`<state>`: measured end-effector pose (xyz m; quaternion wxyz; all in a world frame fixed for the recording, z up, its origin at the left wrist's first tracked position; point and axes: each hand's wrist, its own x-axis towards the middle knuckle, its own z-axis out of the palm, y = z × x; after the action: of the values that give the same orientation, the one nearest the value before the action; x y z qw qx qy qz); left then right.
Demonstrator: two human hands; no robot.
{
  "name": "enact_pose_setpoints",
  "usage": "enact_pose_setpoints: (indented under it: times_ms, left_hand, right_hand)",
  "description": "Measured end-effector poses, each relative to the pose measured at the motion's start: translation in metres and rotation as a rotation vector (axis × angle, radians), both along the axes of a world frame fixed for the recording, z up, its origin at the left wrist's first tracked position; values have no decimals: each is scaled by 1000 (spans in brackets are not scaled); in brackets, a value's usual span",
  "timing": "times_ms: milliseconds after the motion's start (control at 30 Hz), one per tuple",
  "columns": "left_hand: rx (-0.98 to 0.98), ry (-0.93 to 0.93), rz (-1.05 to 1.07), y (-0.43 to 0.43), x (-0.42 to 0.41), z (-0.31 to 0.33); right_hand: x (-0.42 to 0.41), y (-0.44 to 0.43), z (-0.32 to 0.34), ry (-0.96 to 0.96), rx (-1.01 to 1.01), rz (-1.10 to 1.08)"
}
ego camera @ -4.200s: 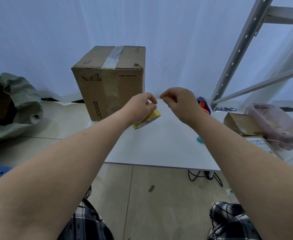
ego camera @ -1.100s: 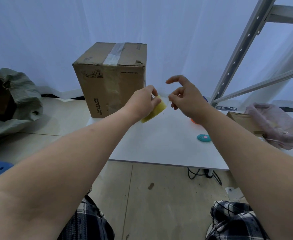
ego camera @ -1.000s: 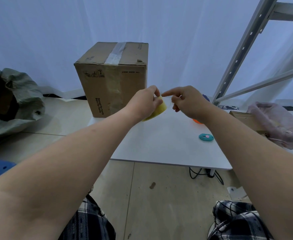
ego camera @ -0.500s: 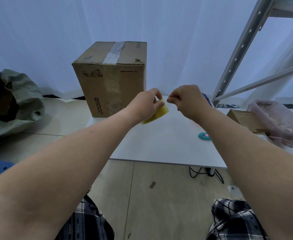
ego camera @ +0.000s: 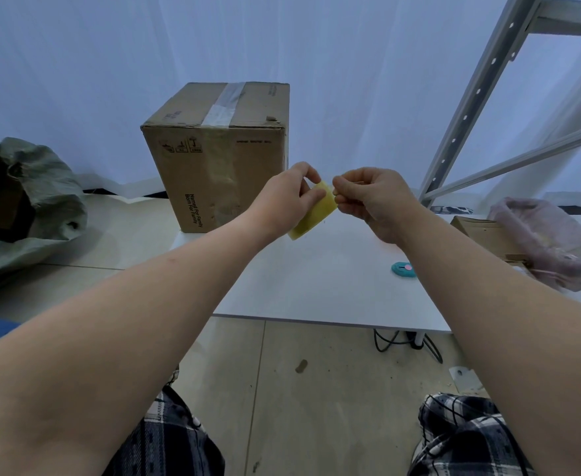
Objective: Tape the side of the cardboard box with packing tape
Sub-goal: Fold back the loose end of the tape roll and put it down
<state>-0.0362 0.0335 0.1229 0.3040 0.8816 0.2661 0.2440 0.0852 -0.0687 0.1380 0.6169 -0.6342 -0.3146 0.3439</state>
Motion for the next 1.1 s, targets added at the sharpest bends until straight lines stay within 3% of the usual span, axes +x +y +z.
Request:
enact_pose_setpoints:
  times_ms: [133,300,367,467,667,867,1100]
  left_hand:
    - [17,-26,16,-1,0,1]
    - [19,-65,66,1,0,0]
    - [25,-48,57,1,-1,1]
    - [-16,-36,5,-1,-1,4]
    - [-294,26,-114,-8,-5,8]
    - [-18,210,-37,-4,17,-11]
    - [46,298,-59,11,63,-46]
  right_hand:
    - [-2,4,-3,44,12,37]
    - [-13,5,-5,-323,-55,23]
    - [-14,6,-5,-386,-67,-27]
    - [-15,8,-4,-384,-72,-117]
    - [-3,10,-5,-347,-102,-212]
    - [15,5,-15,-345,-156,-110]
    - [63,18,-45,-108,-192,-152]
